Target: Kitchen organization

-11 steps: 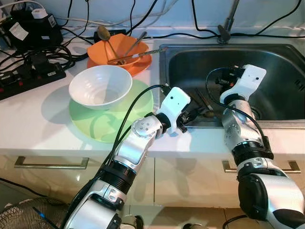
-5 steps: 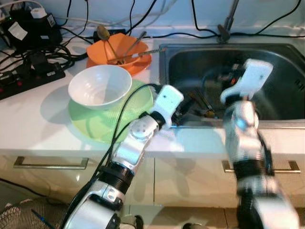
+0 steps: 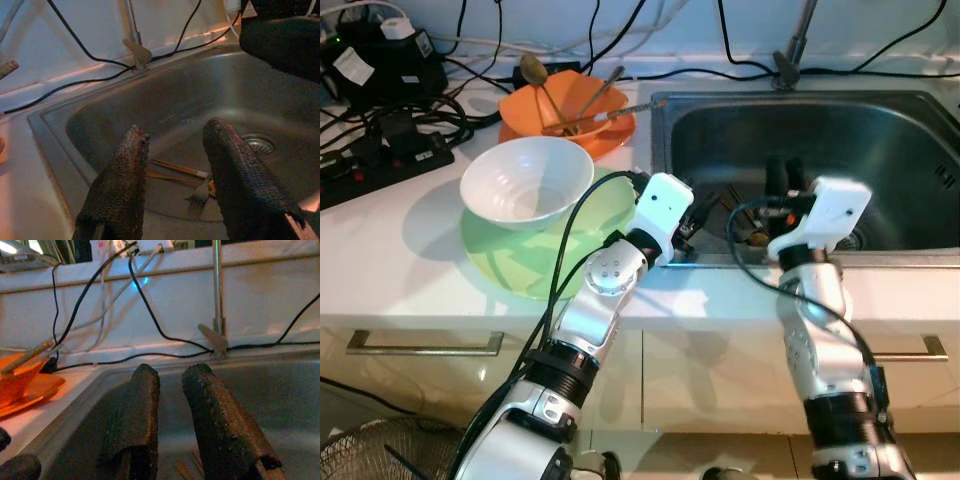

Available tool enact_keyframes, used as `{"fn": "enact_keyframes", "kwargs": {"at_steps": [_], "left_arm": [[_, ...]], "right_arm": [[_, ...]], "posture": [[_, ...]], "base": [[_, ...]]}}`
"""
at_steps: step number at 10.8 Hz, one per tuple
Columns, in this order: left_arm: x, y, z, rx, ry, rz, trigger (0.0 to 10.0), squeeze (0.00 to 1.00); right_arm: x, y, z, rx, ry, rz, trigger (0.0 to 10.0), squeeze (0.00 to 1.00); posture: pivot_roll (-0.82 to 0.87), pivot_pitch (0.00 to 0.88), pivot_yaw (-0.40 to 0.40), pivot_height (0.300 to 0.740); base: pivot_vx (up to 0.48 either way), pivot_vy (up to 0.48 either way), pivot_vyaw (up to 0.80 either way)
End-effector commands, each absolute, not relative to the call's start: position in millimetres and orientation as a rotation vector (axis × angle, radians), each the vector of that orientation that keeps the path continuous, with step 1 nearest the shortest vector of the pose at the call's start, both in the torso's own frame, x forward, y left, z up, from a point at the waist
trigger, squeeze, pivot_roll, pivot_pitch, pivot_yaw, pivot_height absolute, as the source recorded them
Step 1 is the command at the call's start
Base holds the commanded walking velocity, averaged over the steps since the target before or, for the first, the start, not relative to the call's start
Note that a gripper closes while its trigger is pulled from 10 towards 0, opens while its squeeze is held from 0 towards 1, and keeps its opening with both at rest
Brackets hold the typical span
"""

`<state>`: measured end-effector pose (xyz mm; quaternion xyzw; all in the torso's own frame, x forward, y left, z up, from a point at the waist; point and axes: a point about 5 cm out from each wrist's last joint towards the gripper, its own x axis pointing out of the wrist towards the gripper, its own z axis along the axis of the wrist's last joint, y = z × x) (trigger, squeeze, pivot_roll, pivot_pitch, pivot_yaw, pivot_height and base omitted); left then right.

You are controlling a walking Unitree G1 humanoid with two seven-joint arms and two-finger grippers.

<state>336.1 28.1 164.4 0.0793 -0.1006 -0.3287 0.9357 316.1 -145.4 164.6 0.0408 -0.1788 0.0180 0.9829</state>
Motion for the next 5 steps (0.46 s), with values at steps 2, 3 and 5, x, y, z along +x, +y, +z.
{"fn": "enact_keyframes", "kwargs": {"at_steps": [2,3,5], "left_arm": [[335.5,29.9,162.1,0.168,-0.215,-0.662,10.0,0.00],[336.5,31.8,170.5,0.152,-0.255,-0.655,10.0,0.00],[338.1,35.7,200.3,0.153,-0.368,-0.651,10.0,0.00]], "right_arm": [[314.5,-136.9,161.0,0.083,-0.337,0.048,10.0,0.00],[314.1,-127.5,157.2,0.097,-0.315,0.068,10.0,0.00],[314.7,-119.2,150.6,0.092,-0.286,0.083,10.0,0.00]], "posture": [[0.00,0.036,0.039,0.740],[0.01,0.044,0.041,0.740],[0.03,0.048,0.042,0.740]], "base": [[0.000,0.000,0.00],[0.000,0.000,0.00],[0.000,0.000,0.00]]}}
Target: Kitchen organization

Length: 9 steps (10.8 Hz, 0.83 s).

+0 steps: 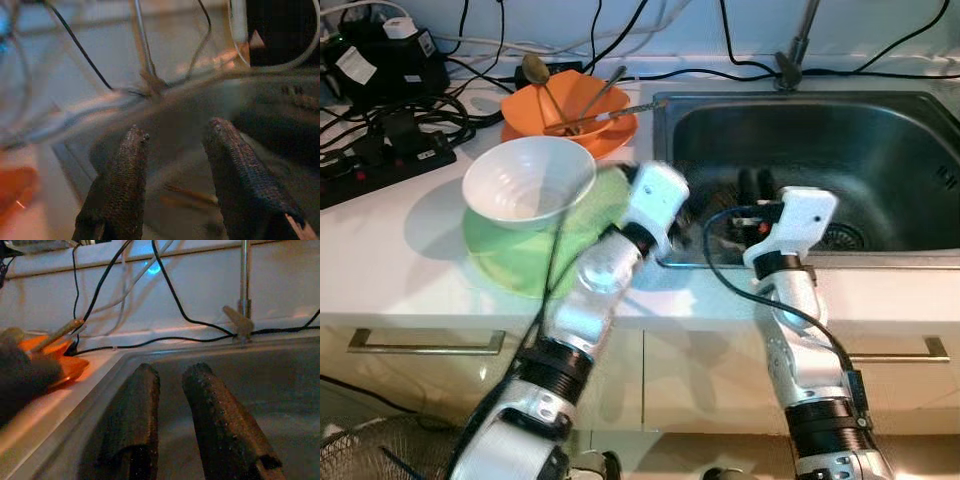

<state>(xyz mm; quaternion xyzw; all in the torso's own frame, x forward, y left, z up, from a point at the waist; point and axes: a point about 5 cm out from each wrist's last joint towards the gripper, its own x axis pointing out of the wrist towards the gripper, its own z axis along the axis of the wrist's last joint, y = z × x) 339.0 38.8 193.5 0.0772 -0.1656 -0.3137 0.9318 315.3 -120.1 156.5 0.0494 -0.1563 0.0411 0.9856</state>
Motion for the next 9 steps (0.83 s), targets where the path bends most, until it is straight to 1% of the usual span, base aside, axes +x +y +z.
{"fn": "enact_keyframes", "kwargs": {"at_steps": [1,3,4,5,6,7,8,9], "left_arm": [[341.2,41.9,223.6,0.157,-0.440,-0.627,10.0,0.00],[346.1,55.6,259.6,0.194,-0.536,-0.588,10.0,0.00],[348.3,69.9,280.4,0.218,-0.584,-0.550,10.0,0.00],[354.5,94.9,294.4,0.244,-0.571,-0.482,10.0,0.00],[361.0,129.6,302.9,0.313,-0.526,-0.410,10.0,0.00],[363.8,162.6,308.7,0.353,-0.462,-0.356,10.0,0.00],[364.5,198.1,307.9,0.347,-0.356,-0.284,10.0,0.00],[362.9,216.8,304.3,0.336,-0.289,-0.254,10.0,0.00]], "right_arm": [[315.2,-116.6,151.1,0.099,-0.284,0.087,10.0,0.00],[317.7,-114.3,149.9,0.084,-0.279,0.091,10.0,0.00],[318.6,-112.3,150.8,0.091,-0.283,0.093,10.0,0.00],[318.8,-110.8,151.2,0.090,-0.285,0.094,10.0,0.00],[318.9,-110.8,149.9,0.089,-0.281,0.088,10.0,0.00],[319.2,-110.7,149.7,0.092,-0.282,0.083,10.0,0.00],[319.7,-109.7,149.4,0.095,-0.281,0.081,10.0,0.00],[319.9,-109.0,148.5,0.097,-0.277,0.080,10.0,0.00]], "posture": [[0.04,0.049,0.043,0.740],[0.05,0.049,0.046,0.740],[0.05,0.050,0.048,0.740],[0.06,0.053,0.053,0.740],[0.07,0.052,0.058,0.740],[0.07,0.054,0.063,0.740],[0.08,0.059,0.069,0.740],[0.09,0.062,0.070,0.740]], "base": [[0.000,0.000,0.00],[0.000,0.000,0.00],[0.000,0.000,0.00],[0.000,0.000,0.00],[0.000,0.000,0.00],[0.000,0.000,0.00],[0.000,0.000,0.00],[0.000,0.000,0.00]]}}
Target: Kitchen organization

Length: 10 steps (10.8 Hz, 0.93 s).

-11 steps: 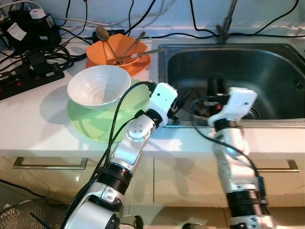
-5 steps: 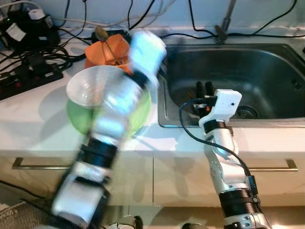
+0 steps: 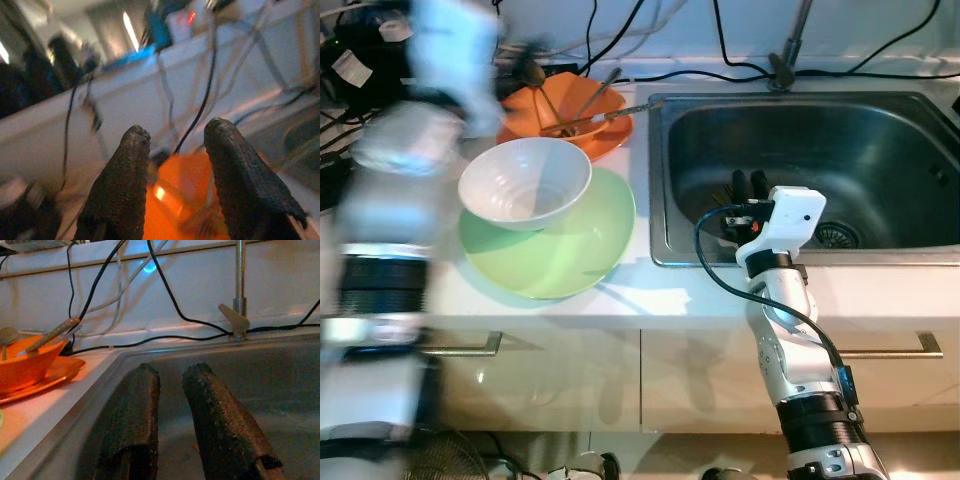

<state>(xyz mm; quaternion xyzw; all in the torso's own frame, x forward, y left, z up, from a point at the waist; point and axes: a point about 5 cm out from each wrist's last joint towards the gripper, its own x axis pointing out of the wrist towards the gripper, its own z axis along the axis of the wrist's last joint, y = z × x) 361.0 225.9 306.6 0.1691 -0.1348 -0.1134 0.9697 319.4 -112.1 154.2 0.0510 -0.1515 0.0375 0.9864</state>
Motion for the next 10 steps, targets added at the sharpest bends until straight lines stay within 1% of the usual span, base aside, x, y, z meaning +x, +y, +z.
{"fn": "enact_keyframes", "kwargs": {"at_steps": [1,2,3,4,5,6,8,10], "left_arm": [[356.1,243.9,298.7,0.316,-0.188,-0.221,10.0,0.00],[352.4,254.0,297.2,0.286,-0.144,-0.212,10.0,0.97],[342.2,274.5,287.6,0.158,-0.032,-0.229,10.0,1.00],[340.3,283.0,282.5,0.098,-0.001,-0.213,10.0,1.00],[337.2,291.1,266.3,0.065,0.078,-0.204,10.0,1.00],[333.4,287.4,257.6,0.065,0.128,-0.246,10.0,0.00],[330.3,284.2,248.4,0.024,0.217,-0.299,10.0,0.00],[328.4,279.9,234.4,0.040,0.279,-0.312,10.0,0.00]], "right_arm": [[319.8,-108.5,146.7,0.101,-0.269,0.076,10.0,0.00],[319.5,-108.4,145.9,0.102,-0.266,0.074,10.0,0.00],[320.0,-107.0,141.9,0.098,-0.244,0.076,10.0,0.00],[319.9,-106.4,142.0,0.101,-0.246,0.078,10.0,0.00],[319.9,-104.6,142.2,0.098,-0.246,0.086,10.0,0.00],[319.8,-104.2,141.9,0.094,-0.246,0.088,10.0,0.00],[319.9,-103.5,141.8,0.096,-0.247,0.089,10.0,0.00],[319.7,-102.1,142.1,0.094,-0.249,0.094,10.0,0.00]], "posture": [[0.09,0.067,0.072,0.740],[0.10,0.072,0.073,0.740],[0.10,0.076,0.074,0.740],[0.11,0.075,0.074,0.740],[0.10,0.075,0.077,0.740],[0.10,0.073,0.076,0.740],[0.10,0.067,0.081,0.740],[0.10,0.063,0.084,0.740]], "base": [[0.000,0.000,0.00],[0.000,0.000,0.00],[0.000,0.000,0.00],[0.000,0.000,0.00],[0.000,0.000,0.00],[0.000,0.000,0.00],[0.000,0.000,0.00],[0.000,0.000,0.00]]}}
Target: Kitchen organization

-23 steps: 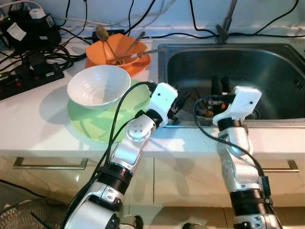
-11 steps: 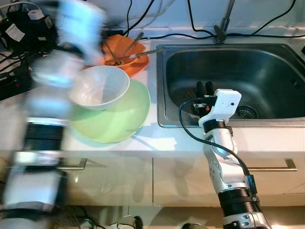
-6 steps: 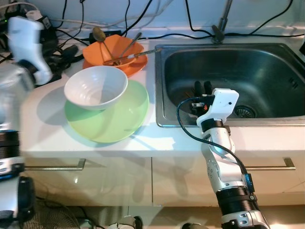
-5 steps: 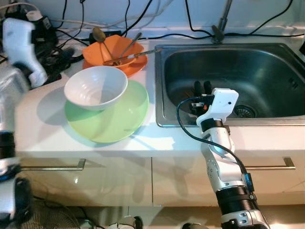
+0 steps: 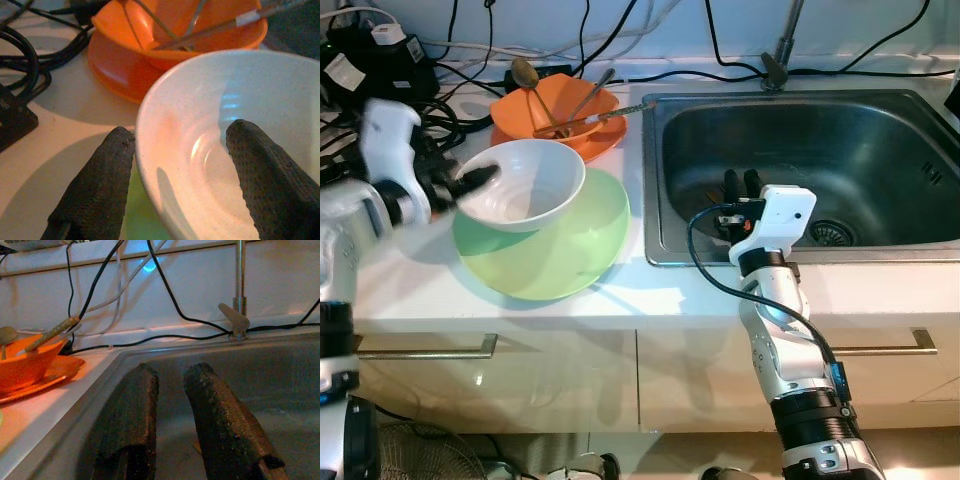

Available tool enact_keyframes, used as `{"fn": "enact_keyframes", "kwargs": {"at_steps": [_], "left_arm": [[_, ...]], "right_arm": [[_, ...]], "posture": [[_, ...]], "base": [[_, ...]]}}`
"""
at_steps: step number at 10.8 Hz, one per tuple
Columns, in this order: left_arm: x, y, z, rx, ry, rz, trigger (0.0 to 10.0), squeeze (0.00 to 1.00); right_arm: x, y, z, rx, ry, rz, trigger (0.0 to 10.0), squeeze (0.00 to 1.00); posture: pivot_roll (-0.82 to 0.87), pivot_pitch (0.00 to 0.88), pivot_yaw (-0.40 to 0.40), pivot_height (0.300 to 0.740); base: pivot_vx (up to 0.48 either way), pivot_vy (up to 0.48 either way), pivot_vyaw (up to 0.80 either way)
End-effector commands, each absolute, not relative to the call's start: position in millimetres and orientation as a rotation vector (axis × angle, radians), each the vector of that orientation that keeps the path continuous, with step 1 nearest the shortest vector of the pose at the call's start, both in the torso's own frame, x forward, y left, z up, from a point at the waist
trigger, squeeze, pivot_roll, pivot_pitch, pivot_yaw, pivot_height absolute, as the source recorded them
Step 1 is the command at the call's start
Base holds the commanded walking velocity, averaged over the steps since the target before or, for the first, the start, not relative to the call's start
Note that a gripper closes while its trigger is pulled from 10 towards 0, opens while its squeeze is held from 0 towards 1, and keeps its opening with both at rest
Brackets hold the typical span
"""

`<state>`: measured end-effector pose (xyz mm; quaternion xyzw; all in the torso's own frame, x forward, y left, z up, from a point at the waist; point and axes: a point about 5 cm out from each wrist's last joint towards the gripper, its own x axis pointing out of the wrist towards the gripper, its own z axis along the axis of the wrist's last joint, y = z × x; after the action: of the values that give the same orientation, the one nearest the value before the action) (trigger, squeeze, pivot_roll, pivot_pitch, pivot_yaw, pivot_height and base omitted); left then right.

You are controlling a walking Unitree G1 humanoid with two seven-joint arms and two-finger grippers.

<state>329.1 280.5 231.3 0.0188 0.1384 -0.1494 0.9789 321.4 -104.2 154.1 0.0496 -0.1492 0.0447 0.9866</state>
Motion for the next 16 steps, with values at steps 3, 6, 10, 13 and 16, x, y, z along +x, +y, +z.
{"fn": "enact_keyframes", "kwargs": {"at_steps": [3,6,10,13,16], "left_arm": [[327.6,278.2,235.7,0.090,0.254,-0.221,10.0,0.00],[325.7,279.1,226.4,0.005,0.295,-0.203,10.0,0.00],[322.4,265.9,214.1,-0.053,0.339,-0.265,0.7,0.00],[322.2,261.4,212.0,-0.065,0.336,-0.263,0.0,0.00],[321.0,259.0,212.7,-0.063,0.325,-0.258,0.0,0.00]], "right_arm": [[319.7,-101.6,142.3,0.094,-0.252,0.095,10.0,0.00],[320.1,-100.7,142.8,0.093,-0.253,0.102,10.0,0.00],[320.1,-101.2,143.1,0.090,-0.252,0.104,10.0,0.00],[320.6,-101.9,143.3,0.088,-0.250,0.103,10.0,0.00],[321.0,-102.8,143.3,0.086,-0.249,0.101,10.0,0.00]], "posture": [[0.09,0.055,0.085,0.740],[0.09,0.053,0.084,0.740],[0.09,0.064,0.083,0.740],[0.09,0.070,0.080,0.740],[0.09,0.077,0.077,0.740]], "base": [[0.000,0.000,0.00],[0.000,0.000,0.00],[0.000,0.000,0.00],[0.000,0.000,0.00],[0.000,0.000,0.00]]}}
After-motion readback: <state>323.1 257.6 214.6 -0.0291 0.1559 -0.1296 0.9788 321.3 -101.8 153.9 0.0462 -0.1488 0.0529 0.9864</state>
